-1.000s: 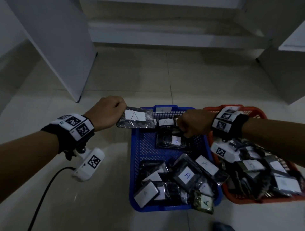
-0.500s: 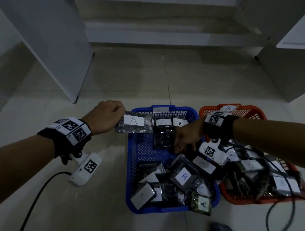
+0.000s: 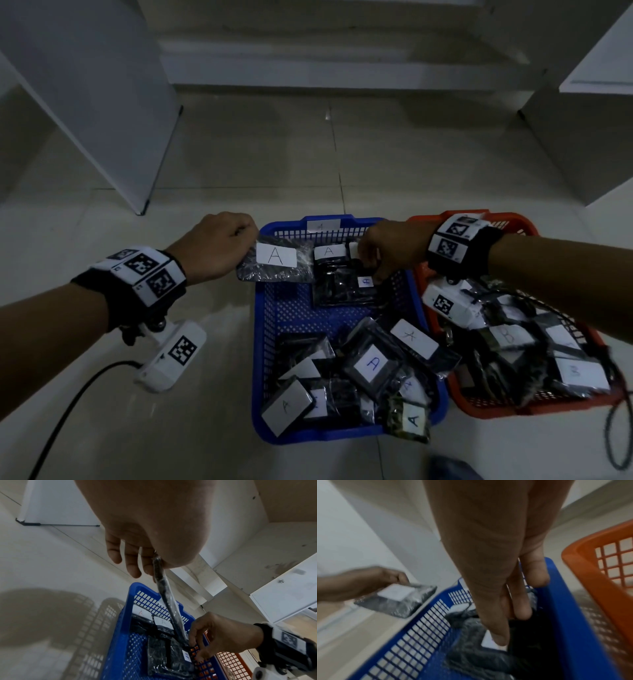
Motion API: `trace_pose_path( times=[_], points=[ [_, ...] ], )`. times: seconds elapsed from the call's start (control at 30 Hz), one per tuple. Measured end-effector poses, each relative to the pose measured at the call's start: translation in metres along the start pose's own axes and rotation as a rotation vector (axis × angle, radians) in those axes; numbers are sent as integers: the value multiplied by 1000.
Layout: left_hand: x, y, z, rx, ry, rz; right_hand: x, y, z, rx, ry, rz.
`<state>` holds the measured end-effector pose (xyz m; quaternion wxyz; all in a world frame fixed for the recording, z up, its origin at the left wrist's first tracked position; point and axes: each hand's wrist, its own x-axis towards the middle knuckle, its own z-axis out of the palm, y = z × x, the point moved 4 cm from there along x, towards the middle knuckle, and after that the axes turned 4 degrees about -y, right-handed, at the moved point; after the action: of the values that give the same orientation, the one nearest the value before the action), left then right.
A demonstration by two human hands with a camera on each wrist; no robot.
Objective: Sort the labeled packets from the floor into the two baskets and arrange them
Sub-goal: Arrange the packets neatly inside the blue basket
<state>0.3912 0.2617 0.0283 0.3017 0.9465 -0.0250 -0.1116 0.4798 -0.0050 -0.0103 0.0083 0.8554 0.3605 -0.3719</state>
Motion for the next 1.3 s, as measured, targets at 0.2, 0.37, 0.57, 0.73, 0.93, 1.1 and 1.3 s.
trace_pose_path(
  times=[0.2, 0.37, 0.57, 0.73, 0.93, 1.1, 1.3],
  points=[
    [1, 6, 7, -54, -27, -12, 2, 4, 12, 23, -30, -44],
    [8, 16, 21, -175, -104, 8, -16, 7, -16, 523, 213, -126],
    [23, 46, 36, -346, -120, 26, -39, -17, -14, 253, 274, -295],
    [34, 59, 38, -521, -99, -58, -42, 8, -21, 16, 468, -170],
    [25, 43, 63, -354, -388, -211, -31, 21, 1, -80, 304, -16],
    [16, 50, 95, -142, -543, -160, -17, 18, 3, -208, 311, -14],
    [17, 46, 108, -49, -638, -132, -9, 21, 11, -245, 326, 32]
  ],
)
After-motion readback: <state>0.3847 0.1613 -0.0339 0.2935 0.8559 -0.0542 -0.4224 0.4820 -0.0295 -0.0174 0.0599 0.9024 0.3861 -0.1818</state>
